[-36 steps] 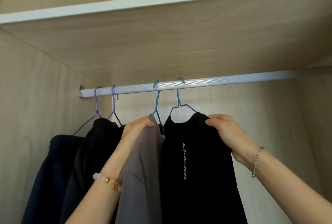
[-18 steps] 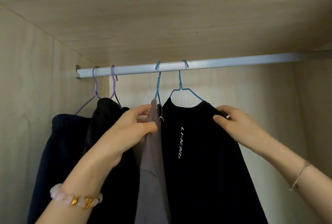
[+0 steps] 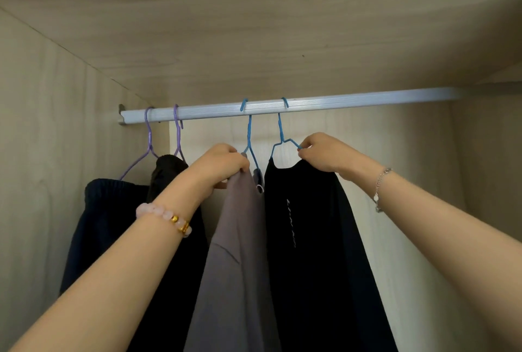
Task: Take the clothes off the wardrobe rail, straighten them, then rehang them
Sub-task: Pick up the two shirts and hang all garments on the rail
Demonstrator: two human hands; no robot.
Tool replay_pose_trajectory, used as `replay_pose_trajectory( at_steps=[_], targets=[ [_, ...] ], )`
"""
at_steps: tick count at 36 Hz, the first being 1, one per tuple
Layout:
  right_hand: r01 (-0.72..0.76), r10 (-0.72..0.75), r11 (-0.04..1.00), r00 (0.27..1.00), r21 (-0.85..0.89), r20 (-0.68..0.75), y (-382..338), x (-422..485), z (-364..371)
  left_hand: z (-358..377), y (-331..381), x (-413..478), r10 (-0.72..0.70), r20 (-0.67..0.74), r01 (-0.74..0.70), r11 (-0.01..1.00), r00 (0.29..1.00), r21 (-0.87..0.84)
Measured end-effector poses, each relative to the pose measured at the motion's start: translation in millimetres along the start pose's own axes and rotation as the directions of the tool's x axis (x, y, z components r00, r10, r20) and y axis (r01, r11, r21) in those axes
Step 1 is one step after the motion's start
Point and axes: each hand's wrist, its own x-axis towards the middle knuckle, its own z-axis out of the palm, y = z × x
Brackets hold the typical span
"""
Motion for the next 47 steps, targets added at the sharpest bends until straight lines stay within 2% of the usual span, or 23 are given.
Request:
replay_pose_trajectory(
  at_steps=[4,10,14,18,26,38,43,47],
  targets=[
    [0.008,-0.012,0.996,0.999,-0.090,-0.038,11,4,-2,5,-6,0,-0.013,-0.005,0.012,0.991,1.000,-0.136],
    [0.016,-0.027,0.992,0.996,-0.126,-0.090,30,-1,-13,11,-13,-1,-0.073,-0.058,0.046,0.926,0.996,-0.375],
    [-0.036,0.011,0.985,0.990,-0.168,-0.144,54,-5,-28,23,-18,-1,-0.079,-0.098,0.028,0.896,0.992,-0.442],
    [-0.073,0.032,0.974,0.982,-0.217,-0.188,82,-11,-50,38,-17,4,-0.071,-0.118,0.010,0.892,0.991,-0.452],
    [-0.244,0.176,0.935,0.950,-0.257,-0.258,137,-16,-95,67,-6,11,0.001,-0.074,-0.036,0.881,0.997,-0.473],
    [-0.353,0.265,0.900,0.909,-0.255,-0.321,188,-17,-133,139,35,11,0.171,0.048,-0.131,0.879,0.984,-0.458],
    [-0.351,0.265,0.916,0.894,-0.196,-0.360,206,-17,-137,162,51,11,0.204,0.107,-0.136,0.885,0.973,-0.446],
    [-0.354,0.272,0.918,0.891,-0.180,-0.364,217,-15,-134,178,63,11,0.177,0.151,-0.081,0.866,0.973,-0.494]
  ],
)
